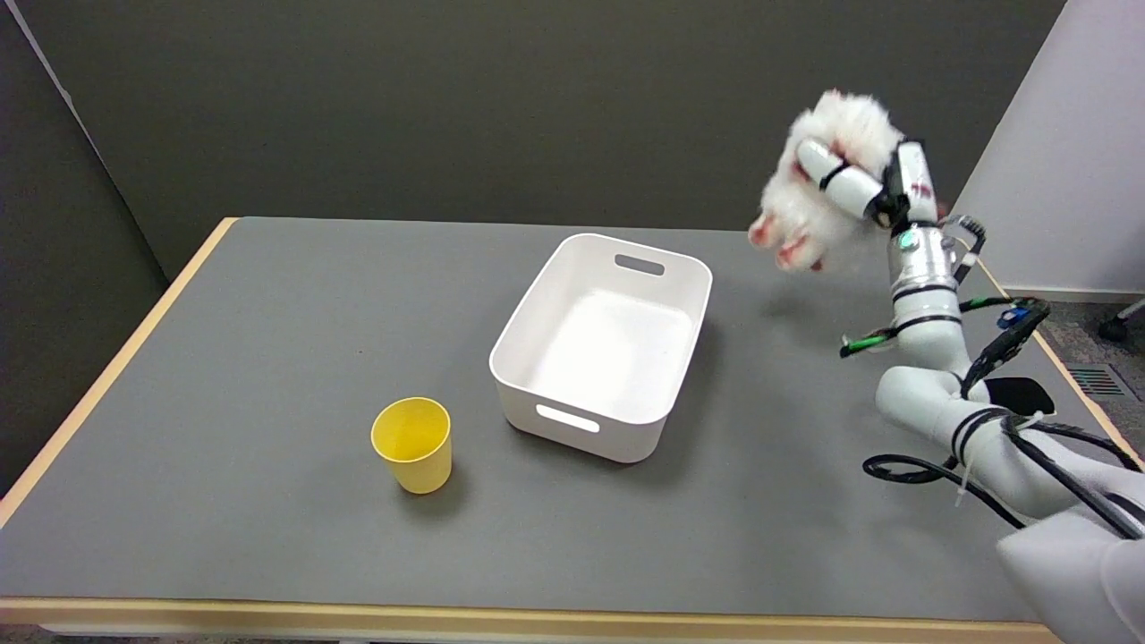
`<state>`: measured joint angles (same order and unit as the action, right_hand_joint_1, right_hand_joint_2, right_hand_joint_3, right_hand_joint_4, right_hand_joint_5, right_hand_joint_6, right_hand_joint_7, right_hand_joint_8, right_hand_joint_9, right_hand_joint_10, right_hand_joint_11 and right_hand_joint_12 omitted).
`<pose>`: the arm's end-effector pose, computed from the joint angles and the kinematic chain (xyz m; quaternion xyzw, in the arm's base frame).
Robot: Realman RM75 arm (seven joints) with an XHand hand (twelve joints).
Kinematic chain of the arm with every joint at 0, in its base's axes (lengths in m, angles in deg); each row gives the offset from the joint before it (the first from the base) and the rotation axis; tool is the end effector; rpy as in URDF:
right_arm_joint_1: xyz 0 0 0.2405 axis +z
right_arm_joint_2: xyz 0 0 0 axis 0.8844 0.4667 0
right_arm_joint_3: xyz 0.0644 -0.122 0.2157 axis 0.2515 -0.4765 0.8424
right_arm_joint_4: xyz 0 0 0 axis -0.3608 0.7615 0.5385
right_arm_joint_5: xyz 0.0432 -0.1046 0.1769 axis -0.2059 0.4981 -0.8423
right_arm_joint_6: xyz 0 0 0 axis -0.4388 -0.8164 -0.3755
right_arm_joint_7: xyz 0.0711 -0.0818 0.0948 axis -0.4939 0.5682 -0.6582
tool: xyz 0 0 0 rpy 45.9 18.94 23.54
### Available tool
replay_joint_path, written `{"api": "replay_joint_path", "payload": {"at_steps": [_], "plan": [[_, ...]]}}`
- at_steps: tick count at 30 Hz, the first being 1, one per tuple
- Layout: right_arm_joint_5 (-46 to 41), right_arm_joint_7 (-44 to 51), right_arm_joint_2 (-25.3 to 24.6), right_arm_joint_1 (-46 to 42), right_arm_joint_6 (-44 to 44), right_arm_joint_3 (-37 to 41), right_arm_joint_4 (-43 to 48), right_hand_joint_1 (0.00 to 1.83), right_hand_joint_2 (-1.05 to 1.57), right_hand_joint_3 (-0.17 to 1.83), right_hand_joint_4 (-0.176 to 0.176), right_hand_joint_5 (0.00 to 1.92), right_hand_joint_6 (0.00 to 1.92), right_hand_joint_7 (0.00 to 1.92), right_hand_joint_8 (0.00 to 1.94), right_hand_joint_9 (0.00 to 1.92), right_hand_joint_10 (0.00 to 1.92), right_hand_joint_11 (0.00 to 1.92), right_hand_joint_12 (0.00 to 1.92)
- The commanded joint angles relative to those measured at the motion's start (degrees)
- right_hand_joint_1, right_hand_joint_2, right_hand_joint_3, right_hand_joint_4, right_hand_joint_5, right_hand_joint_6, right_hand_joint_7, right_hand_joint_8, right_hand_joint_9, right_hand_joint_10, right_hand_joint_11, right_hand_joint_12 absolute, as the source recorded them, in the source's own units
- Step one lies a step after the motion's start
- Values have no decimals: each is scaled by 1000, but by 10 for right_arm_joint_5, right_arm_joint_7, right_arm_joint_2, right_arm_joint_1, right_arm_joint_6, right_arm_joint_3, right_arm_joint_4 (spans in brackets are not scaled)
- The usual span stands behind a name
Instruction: Pick up the plush toy.
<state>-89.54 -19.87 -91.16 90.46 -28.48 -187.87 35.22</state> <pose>-0.2258 -0.3947 0.5117 0.5251 -0.1022 0.5051 0.6773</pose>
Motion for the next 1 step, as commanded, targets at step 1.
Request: {"api": "replay_joint_path", "payload": {"at_steps": [1], "plan": [[11,29,60,-88,-43,-58,332,1173,1065,517,-175,524,1576,792,1639,812,1812,1100,1921]]}}
